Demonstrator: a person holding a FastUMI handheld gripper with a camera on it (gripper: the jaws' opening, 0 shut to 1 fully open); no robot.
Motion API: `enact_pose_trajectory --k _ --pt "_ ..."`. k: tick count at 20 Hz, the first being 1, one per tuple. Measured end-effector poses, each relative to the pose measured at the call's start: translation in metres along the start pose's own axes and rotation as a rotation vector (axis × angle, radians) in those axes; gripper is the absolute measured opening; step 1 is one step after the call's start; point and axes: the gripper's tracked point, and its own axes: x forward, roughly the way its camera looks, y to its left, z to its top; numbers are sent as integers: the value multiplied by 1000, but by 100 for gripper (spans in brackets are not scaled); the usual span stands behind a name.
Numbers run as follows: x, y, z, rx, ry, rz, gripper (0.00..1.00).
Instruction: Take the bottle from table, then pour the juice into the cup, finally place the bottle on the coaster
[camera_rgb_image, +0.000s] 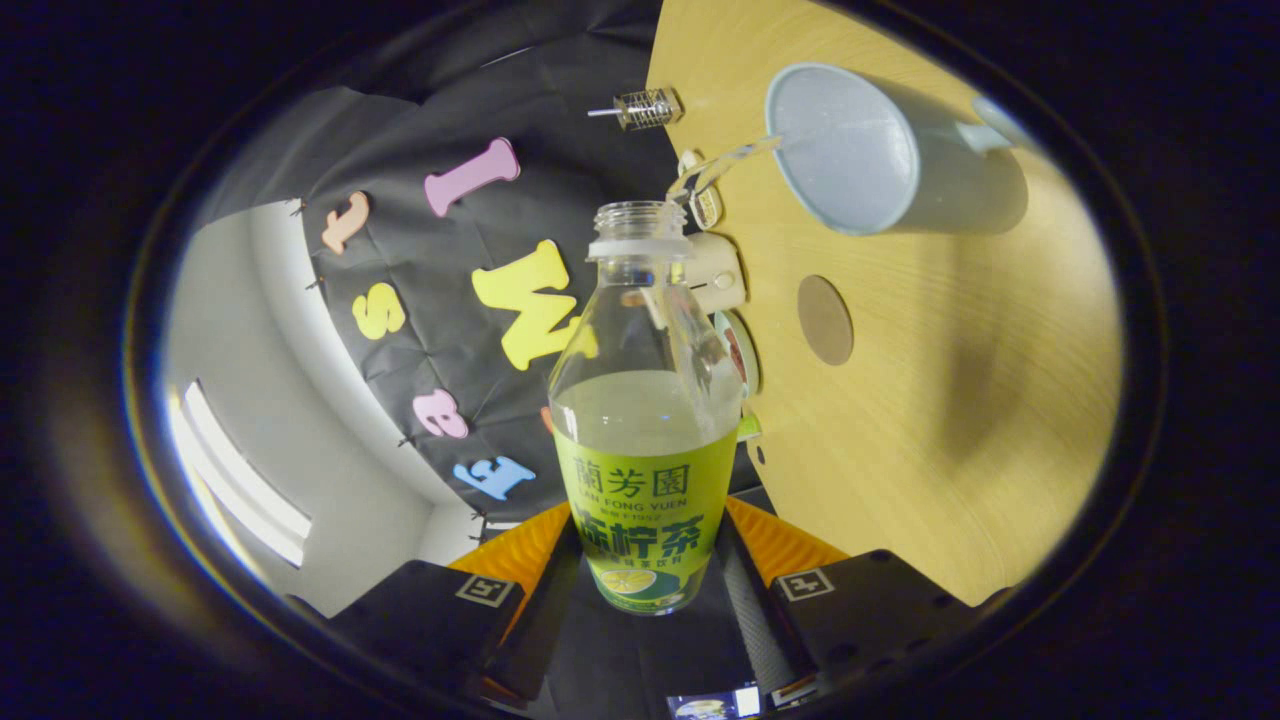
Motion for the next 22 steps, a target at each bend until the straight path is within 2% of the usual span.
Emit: enact_pose_trajectory --k 22 --pt "0 17 -3 65 9 63 80"
